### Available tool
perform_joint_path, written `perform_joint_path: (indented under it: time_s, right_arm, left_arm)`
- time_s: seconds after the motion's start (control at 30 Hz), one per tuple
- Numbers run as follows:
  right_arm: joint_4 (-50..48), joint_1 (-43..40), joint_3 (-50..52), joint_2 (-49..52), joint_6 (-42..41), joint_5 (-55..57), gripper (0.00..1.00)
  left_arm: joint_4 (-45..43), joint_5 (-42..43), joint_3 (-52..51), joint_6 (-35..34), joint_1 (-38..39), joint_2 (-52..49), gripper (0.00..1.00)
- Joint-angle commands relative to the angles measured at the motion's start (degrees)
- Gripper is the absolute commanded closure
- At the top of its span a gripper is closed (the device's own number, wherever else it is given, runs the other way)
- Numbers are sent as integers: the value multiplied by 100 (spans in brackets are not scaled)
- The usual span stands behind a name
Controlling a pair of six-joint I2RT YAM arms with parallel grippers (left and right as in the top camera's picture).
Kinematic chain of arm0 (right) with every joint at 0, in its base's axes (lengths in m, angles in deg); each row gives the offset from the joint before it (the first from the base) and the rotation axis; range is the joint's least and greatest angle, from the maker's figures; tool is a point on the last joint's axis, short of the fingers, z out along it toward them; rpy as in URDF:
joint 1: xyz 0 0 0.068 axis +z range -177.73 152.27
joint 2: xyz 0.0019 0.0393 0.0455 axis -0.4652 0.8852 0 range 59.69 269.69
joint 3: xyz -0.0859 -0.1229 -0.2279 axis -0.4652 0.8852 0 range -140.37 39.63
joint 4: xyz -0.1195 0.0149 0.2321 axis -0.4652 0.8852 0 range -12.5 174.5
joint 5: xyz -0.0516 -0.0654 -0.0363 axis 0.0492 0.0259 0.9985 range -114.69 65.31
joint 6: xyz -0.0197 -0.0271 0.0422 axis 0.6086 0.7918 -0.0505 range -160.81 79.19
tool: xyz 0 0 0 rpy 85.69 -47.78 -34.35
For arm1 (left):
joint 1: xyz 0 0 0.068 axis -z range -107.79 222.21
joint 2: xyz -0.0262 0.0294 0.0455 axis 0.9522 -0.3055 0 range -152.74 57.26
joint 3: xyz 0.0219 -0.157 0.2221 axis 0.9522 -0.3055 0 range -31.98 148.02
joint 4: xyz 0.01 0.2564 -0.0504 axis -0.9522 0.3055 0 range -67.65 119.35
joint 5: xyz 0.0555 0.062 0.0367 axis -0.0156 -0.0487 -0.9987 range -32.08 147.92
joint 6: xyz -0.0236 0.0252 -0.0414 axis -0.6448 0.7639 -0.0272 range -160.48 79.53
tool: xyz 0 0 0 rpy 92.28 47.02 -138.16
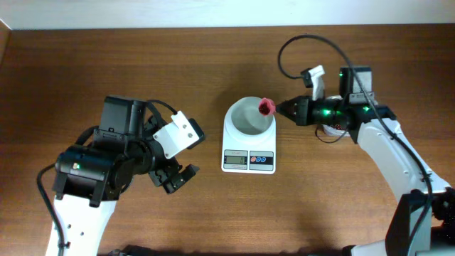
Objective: Scoop and weigh 50g on scale
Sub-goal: 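Lift the bean-filled pink scoop with the right gripper toward the bowl, then tip the pink scoop to pour beans into the white bowl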
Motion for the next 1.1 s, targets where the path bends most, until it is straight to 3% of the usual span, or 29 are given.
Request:
perform_joint_path:
  time_s: [0.0,0.13,0.2,0.33,0.6,0.7,0.83,1.0,1.07]
  right_arm:
    - [-48,291,-81,20,748,791,95]
    - [-160,560,-81,20,1419,1650,95]
    - [-271,654,-81,22,1419,1641,95]
    - [-297,822,-81,22,2406,1644,95]
    - [-365,914,-81,22,2474,1978,96]
    - [-358,988,-81,22,2382,1014,96]
    - [-369,979,-81,22,2487,1543,96]
    - [-319,970,-81,20,2144,887,96]
    - [-323,951,-81,22,2146,1270,96]
  left_arm:
    - [-7,98,-42,111,-35,24,1]
    - [-7,98,-44,111,-35,24,1]
    - [-7,98,-42,111,-35,24,1]
    - [-7,98,-42,111,-35,24,1]
    - [-7,98,-44,111,-35,24,1]
    - [-7,98,-42,111,-35,24,1]
    - [-7,98,-42,111,-35,24,1]
    - [-7,101,-44,111,-35,24,1]
    - [-7,98,-42,111,-35,24,1]
